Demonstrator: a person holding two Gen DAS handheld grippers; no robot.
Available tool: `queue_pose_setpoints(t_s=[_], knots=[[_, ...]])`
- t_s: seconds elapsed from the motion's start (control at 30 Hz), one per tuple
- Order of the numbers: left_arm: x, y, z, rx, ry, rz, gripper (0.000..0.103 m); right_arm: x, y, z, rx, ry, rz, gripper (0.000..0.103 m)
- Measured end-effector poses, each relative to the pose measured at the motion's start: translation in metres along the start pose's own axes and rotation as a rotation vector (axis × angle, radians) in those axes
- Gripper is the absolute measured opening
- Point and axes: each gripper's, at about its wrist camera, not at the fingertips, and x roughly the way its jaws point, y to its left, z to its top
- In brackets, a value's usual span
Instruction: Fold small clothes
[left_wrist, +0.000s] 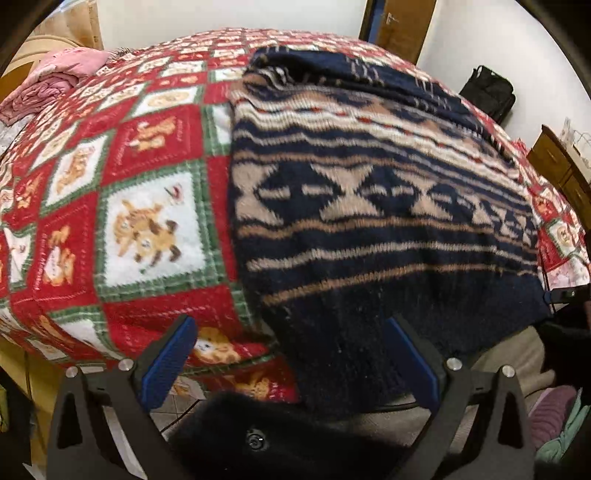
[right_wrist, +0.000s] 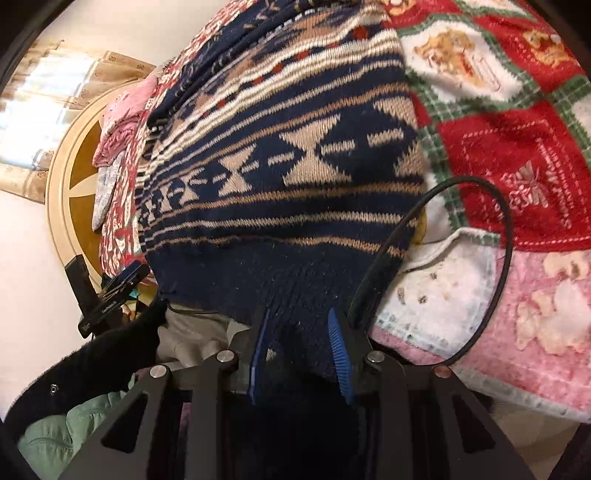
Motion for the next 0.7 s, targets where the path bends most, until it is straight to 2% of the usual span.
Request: queue_pose_setpoints(t_s=[0.13,0.2,0.33,0.47,0.53,0.63,0.67,0.7], knots=[[0.01,-0.008,-0.005,0.026,0.021,0.001,0.103,-0.001,0.006,-0.001,-0.026,0.003,-0.001,0.034],[0.015,-0.012,-0.008,0.013,0.038,-0.029,0.1,0.0,0.008,0.0,-0.029,0.003,0.01,0.034],[0.018,-0.02,-0.01,0.007,0.047,-0.089,0.08,0.009,0.008,-0.005,-0.037,0.024,0.014,0.034],[0.015,-0.026,-0.01,0.023,0.038,-0.1,0.071,0.012,0.016,-0.005,-0.065,0.028,-0.026,0.034],[0.015,-0.025,-0.01,0.024,0.035,-0.101,0.069,-0.005,0.017,-0.003,-0.075,-0.038,-0.072,0.034],[0.016,-0.025,-0.01,0.02,0.028,-0.103,0.057,-0.055,0.018,0.003,-0.065,-0.207,-0.136,0.034],[0.016,-0.024,-0.009,0.016,0.028,-0.109,0.053,-0.075,0.019,0.003,-0.057,-0.277,-0.194,0.034],[0.017,-0.025,-0.009,0.009,0.029,-0.118,0.05,-0.1,0.019,0.003,-0.043,-0.362,-0.304,0.034]])
